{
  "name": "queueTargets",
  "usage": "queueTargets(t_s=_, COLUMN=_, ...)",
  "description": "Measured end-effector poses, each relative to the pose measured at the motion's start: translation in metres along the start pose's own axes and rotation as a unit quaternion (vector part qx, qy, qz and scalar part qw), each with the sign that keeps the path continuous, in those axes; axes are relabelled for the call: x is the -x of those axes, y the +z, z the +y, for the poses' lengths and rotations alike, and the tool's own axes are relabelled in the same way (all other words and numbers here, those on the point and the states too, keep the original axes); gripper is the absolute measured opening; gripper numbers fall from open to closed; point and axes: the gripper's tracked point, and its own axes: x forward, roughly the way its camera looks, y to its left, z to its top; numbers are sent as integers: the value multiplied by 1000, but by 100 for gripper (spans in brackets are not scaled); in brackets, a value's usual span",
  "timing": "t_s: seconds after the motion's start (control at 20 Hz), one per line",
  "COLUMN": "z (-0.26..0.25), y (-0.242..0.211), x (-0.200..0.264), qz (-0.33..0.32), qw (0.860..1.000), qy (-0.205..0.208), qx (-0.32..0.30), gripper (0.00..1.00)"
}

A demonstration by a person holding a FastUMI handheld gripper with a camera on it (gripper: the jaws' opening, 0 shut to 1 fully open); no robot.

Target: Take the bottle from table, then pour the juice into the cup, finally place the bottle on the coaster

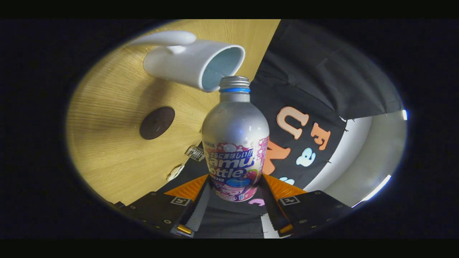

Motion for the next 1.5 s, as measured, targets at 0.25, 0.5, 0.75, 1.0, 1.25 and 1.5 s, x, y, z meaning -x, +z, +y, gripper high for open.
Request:
queueTargets(t_s=0.25, z=-2, y=3, x=1, qz=-6, qw=1000, qy=-3, qx=15, gripper=74)
queueTargets(t_s=0.5, z=-4, y=3, x=1, qz=-3, qw=1000, qy=-10, qx=13, gripper=74)
queueTargets(t_s=0.75, z=-4, y=1, x=-2, qz=-3, qw=1000, qy=-8, qx=20, gripper=74)
queueTargets(t_s=1.0, z=-4, y=-1, x=-3, qz=5, qw=1000, qy=-6, qx=24, gripper=74)
queueTargets(t_s=1.25, z=-4, y=2, x=-2, qz=2, qw=1000, qy=-3, qx=23, gripper=74)
queueTargets(t_s=1.5, z=-2, y=3, x=-2, qz=-1, qw=1000, qy=0, qx=20, gripper=74)
